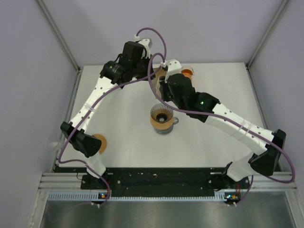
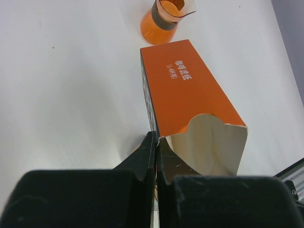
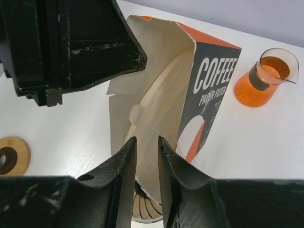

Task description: Place the coffee filter in the dripper

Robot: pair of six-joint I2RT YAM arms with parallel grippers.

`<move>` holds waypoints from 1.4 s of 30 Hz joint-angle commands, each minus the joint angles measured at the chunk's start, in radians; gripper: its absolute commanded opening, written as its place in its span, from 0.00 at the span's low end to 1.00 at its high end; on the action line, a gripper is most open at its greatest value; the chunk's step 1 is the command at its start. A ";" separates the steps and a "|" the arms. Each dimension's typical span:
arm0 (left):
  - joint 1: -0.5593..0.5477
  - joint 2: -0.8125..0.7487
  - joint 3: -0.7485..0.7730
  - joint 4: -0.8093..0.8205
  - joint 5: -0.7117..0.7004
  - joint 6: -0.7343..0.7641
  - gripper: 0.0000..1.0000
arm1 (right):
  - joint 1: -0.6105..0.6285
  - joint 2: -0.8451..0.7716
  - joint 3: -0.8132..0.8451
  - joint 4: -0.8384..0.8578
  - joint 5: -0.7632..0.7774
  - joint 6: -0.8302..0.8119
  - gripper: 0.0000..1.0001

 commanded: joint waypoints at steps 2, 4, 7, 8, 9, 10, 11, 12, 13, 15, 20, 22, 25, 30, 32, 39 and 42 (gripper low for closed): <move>-0.002 -0.017 0.030 0.029 -0.012 -0.012 0.00 | 0.002 0.013 0.061 -0.019 0.127 -0.016 0.24; -0.002 -0.020 0.025 0.029 -0.013 -0.009 0.00 | 0.002 0.016 0.060 -0.027 0.165 -0.030 0.24; -0.002 -0.023 0.019 0.031 -0.010 -0.007 0.00 | 0.002 0.024 0.061 -0.034 0.191 -0.041 0.25; 0.000 -0.024 0.019 0.031 -0.007 -0.007 0.00 | 0.002 0.025 0.063 -0.037 0.199 -0.044 0.25; -0.002 -0.024 0.019 0.031 -0.005 -0.009 0.00 | 0.002 0.027 0.064 -0.039 0.208 -0.048 0.26; -0.002 -0.026 0.017 0.032 -0.001 -0.009 0.00 | 0.001 0.028 0.066 -0.040 0.211 -0.053 0.26; 0.000 -0.026 0.017 0.032 0.001 -0.009 0.00 | 0.002 0.031 0.066 -0.039 0.217 -0.054 0.26; -0.002 -0.026 0.017 0.032 0.007 -0.009 0.00 | 0.001 0.034 0.066 -0.039 0.223 -0.061 0.27; -0.002 -0.027 0.016 0.031 0.011 -0.009 0.00 | -0.003 0.037 0.064 -0.040 0.228 -0.062 0.27; -0.002 -0.030 0.014 0.032 0.015 -0.009 0.00 | -0.013 0.040 0.060 -0.040 0.230 -0.061 0.26; -0.002 -0.037 0.008 0.032 0.034 -0.009 0.00 | -0.038 0.056 0.058 -0.040 0.205 -0.055 0.29; 0.000 -0.038 0.007 0.034 0.044 -0.009 0.00 | -0.042 0.067 0.064 -0.040 0.194 -0.054 0.29; 0.000 -0.038 0.007 0.035 0.054 -0.007 0.00 | -0.061 0.083 0.066 -0.030 0.176 -0.053 0.29; -0.002 -0.040 -0.003 0.038 0.058 -0.004 0.00 | -0.079 0.085 0.067 -0.021 0.161 -0.058 0.07; -0.002 -0.040 -0.006 0.041 0.053 -0.003 0.00 | -0.078 0.074 0.070 -0.017 0.154 -0.062 0.00; 0.015 -0.014 -0.024 0.060 0.036 0.005 0.00 | -0.061 0.018 0.081 -0.017 0.076 -0.140 0.00; 0.027 0.002 -0.021 0.064 0.034 0.002 0.00 | -0.049 -0.021 0.083 -0.017 0.076 -0.168 0.00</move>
